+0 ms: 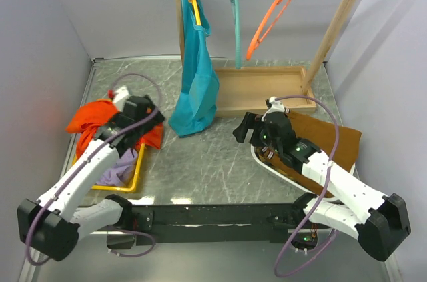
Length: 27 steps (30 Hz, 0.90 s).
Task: Place the t-shirt on the hanger
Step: Pick up the T-shirt and place it in the bin.
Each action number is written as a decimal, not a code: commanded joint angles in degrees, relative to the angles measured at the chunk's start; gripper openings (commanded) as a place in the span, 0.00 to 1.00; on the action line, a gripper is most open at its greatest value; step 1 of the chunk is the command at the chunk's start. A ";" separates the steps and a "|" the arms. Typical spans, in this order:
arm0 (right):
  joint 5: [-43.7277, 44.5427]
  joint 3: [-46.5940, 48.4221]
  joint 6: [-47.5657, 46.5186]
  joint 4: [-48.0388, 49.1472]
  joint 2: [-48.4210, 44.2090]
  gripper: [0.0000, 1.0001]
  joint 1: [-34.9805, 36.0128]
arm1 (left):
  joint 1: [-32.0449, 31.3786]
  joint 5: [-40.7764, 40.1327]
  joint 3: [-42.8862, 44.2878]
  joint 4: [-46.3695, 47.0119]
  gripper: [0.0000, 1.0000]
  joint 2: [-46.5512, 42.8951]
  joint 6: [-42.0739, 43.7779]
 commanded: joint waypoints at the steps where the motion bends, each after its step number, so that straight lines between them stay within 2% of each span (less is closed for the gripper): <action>1: -2.66 1.43 -0.70 4.46 0.96 1.00 0.26 | 12.97 5.46 1.41 -0.29 0.96 0.77 0.97; 5: -4.69 2.22 -0.96 5.07 3.25 1.00 0.26 | 17.39 5.84 1.41 -0.10 0.99 4.01 -1.39; 8: -5.82 1.87 -1.05 5.60 3.78 1.00 0.26 | 18.80 1.80 0.97 -2.47 0.98 5.78 -4.81; 12: -6.71 1.17 -1.05 6.22 3.43 1.00 0.26 | 19.42 -2.85 -0.08 -4.67 0.96 3.33 -7.38; 14: -7.06 0.82 -0.96 6.48 3.25 1.00 0.35 | 21.17 -2.87 -0.96 -2.13 0.95 2.27 -6.34; 17: -7.59 0.46 -0.87 6.92 3.61 1.00 0.35 | 23.72 -0.76 0.70 1.12 0.89 3.92 -3.53; 21: -7.50 0.46 -0.96 6.57 3.43 1.00 0.26 | 23.99 0.47 4.92 0.34 0.77 12.43 -2.72; 27: -7.32 -0.41 -1.05 7.01 1.94 1.00 0.35 | 23.99 1.53 3.17 4.72 0.73 17.72 -4.39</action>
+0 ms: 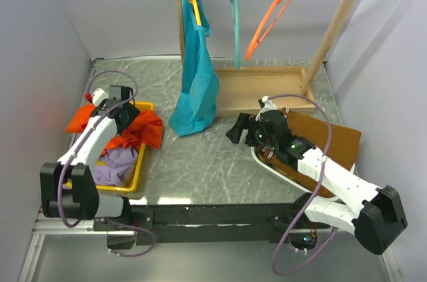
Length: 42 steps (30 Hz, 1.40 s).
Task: Place the t-shirt on the hanger
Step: Pick up the T-shirt and place it in the bin.
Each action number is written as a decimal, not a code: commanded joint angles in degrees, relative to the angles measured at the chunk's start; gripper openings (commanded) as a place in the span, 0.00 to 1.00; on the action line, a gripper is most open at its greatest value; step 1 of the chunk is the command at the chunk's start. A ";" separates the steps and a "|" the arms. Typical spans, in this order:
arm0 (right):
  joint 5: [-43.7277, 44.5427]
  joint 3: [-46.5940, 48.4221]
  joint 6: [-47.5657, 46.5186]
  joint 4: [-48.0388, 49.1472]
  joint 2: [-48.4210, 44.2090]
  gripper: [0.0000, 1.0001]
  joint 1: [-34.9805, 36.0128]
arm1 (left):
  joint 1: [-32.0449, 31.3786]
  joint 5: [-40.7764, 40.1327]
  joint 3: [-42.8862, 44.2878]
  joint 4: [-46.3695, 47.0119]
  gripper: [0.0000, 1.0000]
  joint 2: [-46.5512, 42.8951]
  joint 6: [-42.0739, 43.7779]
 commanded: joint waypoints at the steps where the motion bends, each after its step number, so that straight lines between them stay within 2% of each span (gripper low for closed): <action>1: -0.24 -0.44 -0.85 2.55 -1.91 1.00 0.35 | 0.08 1.16 0.09 4.68 0.72 2.39 -0.61; 2: -0.42 -0.70 -0.77 2.72 -1.74 1.00 0.35 | 0.16 0.81 0.09 5.13 0.72 3.00 -1.05; 5: -1.03 -1.05 -0.94 2.90 -1.56 1.00 0.35 | 0.43 2.12 -1.31 10.21 0.59 5.02 -0.18; 8: -0.95 -1.05 -1.03 2.47 -2.00 1.00 0.35 | 0.78 4.32 -0.62 12.43 0.37 8.09 1.14; 9: -0.77 -1.05 -1.20 2.20 -2.17 1.00 0.26 | 0.78 4.33 -0.27 11.90 0.25 8.63 1.23; 12: -0.16 -0.61 -1.73 1.41 -2.88 1.00 0.35 | 0.78 3.63 -1.05 11.37 0.07 7.76 1.67; 14: -0.07 -0.44 -1.99 1.23 -3.31 1.00 0.35 | 0.78 2.92 -1.93 10.41 0.01 4.44 2.28; 19: -1.30 0.87 -2.52 1.41 -2.62 1.00 0.18 | 0.78 4.76 -1.06 7.16 0.01 -4.71 6.50; 27: -3.23 4.04 -4.80 3.69 -3.23 1.00 2.80 | 0.52 13.37 10.36 -2.68 0.01 -18.61 17.31; 29: -2.79 6.24 -5.59 3.69 -3.49 1.00 4.30 | 0.17 18.11 13.52 -5.15 0.01 -20.62 19.25; 32: -2.00 8.70 -7.61 5.53 -4.37 1.00 8.42 | -1.06 22.94 14.85 -7.43 0.01 -22.74 20.13; 36: -0.69 11.25 -12.35 9.22 -4.55 0.99 15.89 | -3.35 24.09 14.24 -9.72 0.01 -25.38 21.00; 37: -0.07 12.47 -13.15 9.84 -4.29 0.98 19.56 | -3.61 24.45 13.89 -9.98 0.01 -25.90 21.18; 42: 6.59 21.41 -19.99 10.55 3.35 0.97 29.69 | -3.61 26.47 12.83 -11.57 0.01 -28.54 22.41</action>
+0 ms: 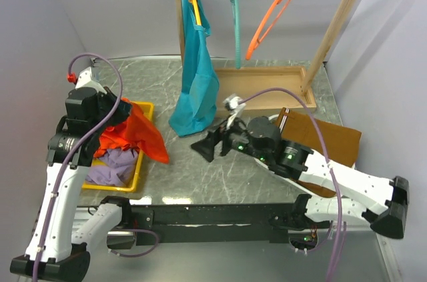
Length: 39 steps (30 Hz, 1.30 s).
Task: Place the t-shirt on the hanger
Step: Pick up the T-shirt and place it in the bin.
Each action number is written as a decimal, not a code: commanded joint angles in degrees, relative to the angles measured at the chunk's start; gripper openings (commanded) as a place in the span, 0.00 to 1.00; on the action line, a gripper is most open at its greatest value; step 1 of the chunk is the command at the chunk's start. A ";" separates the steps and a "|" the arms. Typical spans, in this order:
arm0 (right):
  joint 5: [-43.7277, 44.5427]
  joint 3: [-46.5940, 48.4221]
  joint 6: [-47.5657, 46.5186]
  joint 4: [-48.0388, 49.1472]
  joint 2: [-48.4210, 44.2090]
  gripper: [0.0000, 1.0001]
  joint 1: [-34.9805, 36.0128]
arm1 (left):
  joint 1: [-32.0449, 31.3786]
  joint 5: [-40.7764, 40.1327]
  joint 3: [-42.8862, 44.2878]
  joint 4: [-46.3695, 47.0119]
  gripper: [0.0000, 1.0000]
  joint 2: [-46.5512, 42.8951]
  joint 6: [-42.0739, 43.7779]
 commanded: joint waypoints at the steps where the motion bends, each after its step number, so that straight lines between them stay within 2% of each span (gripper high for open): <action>1: 6.61 9.99 -8.36 3.71 7.94 0.96 8.14 | -0.18 4.05 -0.85 -1.67 0.01 -2.42 2.74; 5: 10.91 17.81 -11.62 3.79 17.09 0.95 11.68 | -0.18 5.81 -1.29 -1.93 0.01 -3.57 3.45; 13: 11.26 31.52 -18.03 5.73 36.24 0.94 11.68 | -0.18 6.86 -0.15 -3.43 0.01 -5.68 5.03; 19: 14.17 37.68 -20.32 7.04 44.78 0.94 11.24 | -0.18 7.65 -0.68 -3.43 0.01 -7.17 4.68; 21: 14.35 40.22 -20.41 7.13 46.81 0.91 11.33 | -0.18 7.57 -0.85 -3.43 0.01 -7.35 4.68; 23: 15.49 41.38 -19.71 6.52 48.92 0.70 11.33 | -0.18 7.48 -1.03 -3.43 0.01 -7.44 4.59; 24: 18.45 40.86 -19.27 6.43 49.01 0.56 11.16 | -0.18 7.22 -1.20 -3.43 0.01 -7.44 4.50; 25: 19.87 39.98 -18.74 7.04 47.97 0.29 11.33 | -0.18 7.04 -1.47 -3.34 0.01 -7.44 4.42; 28: 27.60 35.33 -17.16 8.01 42.45 0.01 11.33 | -0.18 7.74 -2.26 -2.11 0.01 -7.09 4.06; 31: 31.39 32.24 -17.24 6.79 36.12 0.00 11.33 | -0.18 9.32 -2.79 0.09 0.22 -6.21 3.54; 32: 31.92 31.98 -17.33 5.91 35.05 0.00 11.33 | -0.18 9.59 -2.87 0.61 0.40 -5.95 3.54; 33: 32.45 32.06 -17.42 4.86 33.56 0.00 11.33 | -0.18 9.67 -3.05 0.96 0.53 -5.68 3.54; 36: 33.24 31.19 -16.90 0.73 32.23 0.00 11.33 | -0.18 8.63 -3.75 1.50 0.67 -4.63 4.15; 39: 36.40 29.78 -14.79 -2.79 29.60 0.00 11.24 | -0.18 7.13 -5.59 1.14 0.67 -4.27 4.59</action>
